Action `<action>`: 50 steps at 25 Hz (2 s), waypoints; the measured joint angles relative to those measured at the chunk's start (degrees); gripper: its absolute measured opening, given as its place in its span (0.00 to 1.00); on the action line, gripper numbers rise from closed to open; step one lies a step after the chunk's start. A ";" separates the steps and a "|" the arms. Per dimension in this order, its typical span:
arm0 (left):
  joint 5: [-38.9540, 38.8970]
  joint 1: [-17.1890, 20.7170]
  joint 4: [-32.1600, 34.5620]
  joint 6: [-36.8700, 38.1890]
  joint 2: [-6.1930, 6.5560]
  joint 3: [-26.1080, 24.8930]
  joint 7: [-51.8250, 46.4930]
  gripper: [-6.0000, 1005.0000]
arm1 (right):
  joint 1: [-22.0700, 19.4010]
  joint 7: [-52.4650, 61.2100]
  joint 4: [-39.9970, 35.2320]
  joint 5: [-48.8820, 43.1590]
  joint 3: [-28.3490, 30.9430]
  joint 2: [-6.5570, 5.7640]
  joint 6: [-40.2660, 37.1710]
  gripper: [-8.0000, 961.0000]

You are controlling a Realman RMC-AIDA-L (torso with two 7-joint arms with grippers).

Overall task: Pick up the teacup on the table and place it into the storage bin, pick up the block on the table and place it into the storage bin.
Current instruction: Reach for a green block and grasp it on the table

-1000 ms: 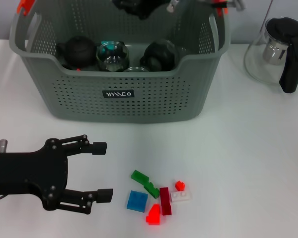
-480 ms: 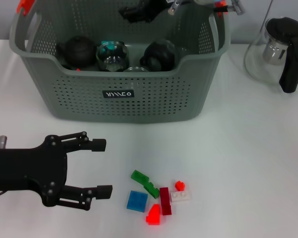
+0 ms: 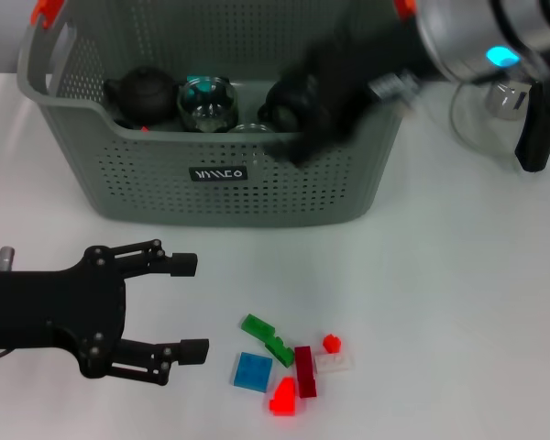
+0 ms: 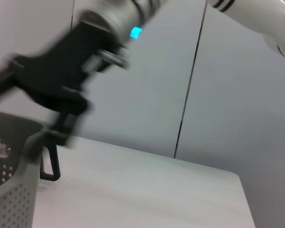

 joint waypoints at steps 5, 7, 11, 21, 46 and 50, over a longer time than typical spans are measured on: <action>0.00 0.00 -0.06 -0.03 -0.02 0.01 0.02 0.94 | -3.91 1.68 -6.88 -3.75 -0.55 0.13 -11.79 1.00; 0.00 0.00 -0.10 -0.12 -0.16 0.02 0.03 0.94 | -4.46 3.11 -7.06 -5.42 -0.70 0.16 -14.26 0.99; 0.00 -0.05 -0.42 -0.38 -0.30 0.09 0.05 0.94 | -5.51 5.17 -6.55 -8.42 -2.35 0.36 -15.89 0.99; 0.08 -0.06 -0.59 -0.52 -0.44 0.56 0.07 0.94 | -5.58 5.71 -0.81 -7.75 -8.32 0.50 -11.95 0.99; 5.30 -0.45 0.05 -0.50 0.19 -1.01 0.73 0.94 | 0.98 9.51 17.86 4.42 -30.65 1.03 15.52 0.98; 5.30 -0.72 0.07 -0.45 0.19 -1.02 0.74 0.94 | 0.76 11.17 19.16 5.19 -34.96 1.09 20.04 0.98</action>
